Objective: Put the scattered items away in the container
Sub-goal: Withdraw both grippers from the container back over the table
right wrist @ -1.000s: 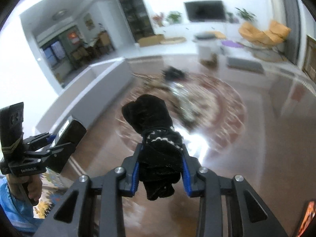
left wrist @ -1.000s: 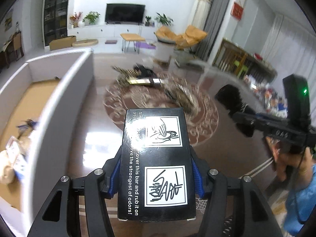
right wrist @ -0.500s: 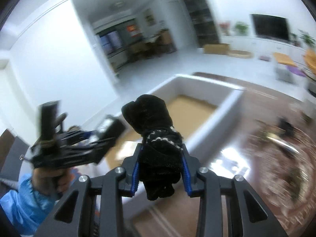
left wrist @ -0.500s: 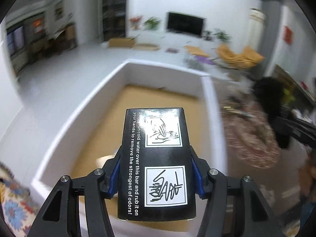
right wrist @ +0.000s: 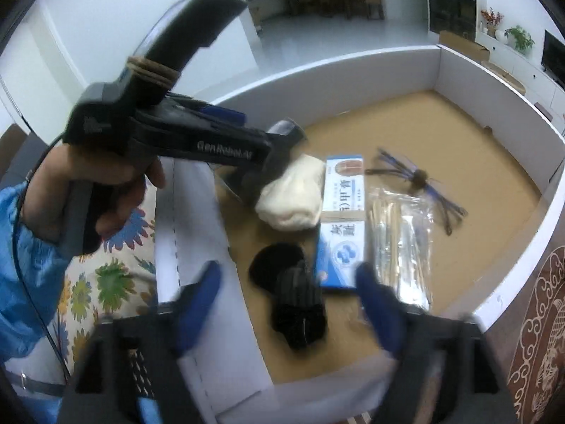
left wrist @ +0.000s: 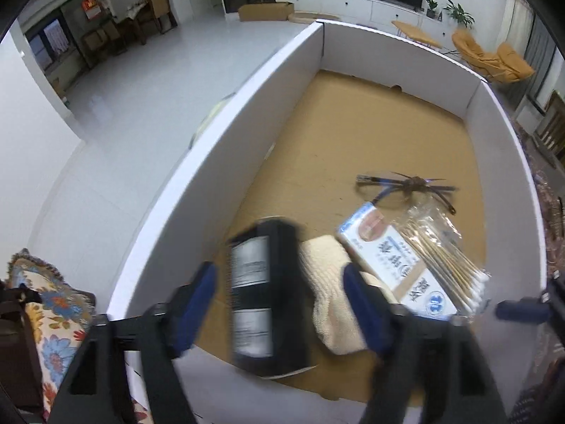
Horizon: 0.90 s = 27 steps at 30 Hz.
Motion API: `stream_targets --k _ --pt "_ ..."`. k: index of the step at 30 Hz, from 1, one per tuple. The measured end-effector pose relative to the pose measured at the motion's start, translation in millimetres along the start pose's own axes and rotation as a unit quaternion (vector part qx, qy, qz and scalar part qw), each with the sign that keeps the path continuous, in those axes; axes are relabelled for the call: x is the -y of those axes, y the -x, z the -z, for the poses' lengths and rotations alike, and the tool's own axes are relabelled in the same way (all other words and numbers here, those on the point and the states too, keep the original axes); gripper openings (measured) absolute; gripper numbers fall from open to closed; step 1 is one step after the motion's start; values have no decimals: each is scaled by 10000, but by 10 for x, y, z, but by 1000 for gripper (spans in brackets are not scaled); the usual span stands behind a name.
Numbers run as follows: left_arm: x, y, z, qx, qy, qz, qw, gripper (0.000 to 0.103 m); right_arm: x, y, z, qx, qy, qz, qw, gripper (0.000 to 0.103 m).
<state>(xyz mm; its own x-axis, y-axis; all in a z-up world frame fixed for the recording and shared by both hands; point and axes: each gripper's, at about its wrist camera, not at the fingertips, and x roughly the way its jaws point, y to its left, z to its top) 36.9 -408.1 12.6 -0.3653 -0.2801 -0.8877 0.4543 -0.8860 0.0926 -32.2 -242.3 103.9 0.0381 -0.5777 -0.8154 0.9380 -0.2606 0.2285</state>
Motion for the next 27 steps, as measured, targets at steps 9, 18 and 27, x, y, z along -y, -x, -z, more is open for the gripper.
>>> stream_targets --k 9,18,27 --pt "360 386 51 701 -91 127 9974 84 541 721 276 1127 -669 463 9903 95" --pt "1562 1191 345 1399 -981 1173 9783 85 1604 1351 1928 1072 -1693 2458 9484 101" --pt "3140 1222 725 1076 -1851 2091 9542 95 2531 1843 3135 738 -3207 3309 8844 101"
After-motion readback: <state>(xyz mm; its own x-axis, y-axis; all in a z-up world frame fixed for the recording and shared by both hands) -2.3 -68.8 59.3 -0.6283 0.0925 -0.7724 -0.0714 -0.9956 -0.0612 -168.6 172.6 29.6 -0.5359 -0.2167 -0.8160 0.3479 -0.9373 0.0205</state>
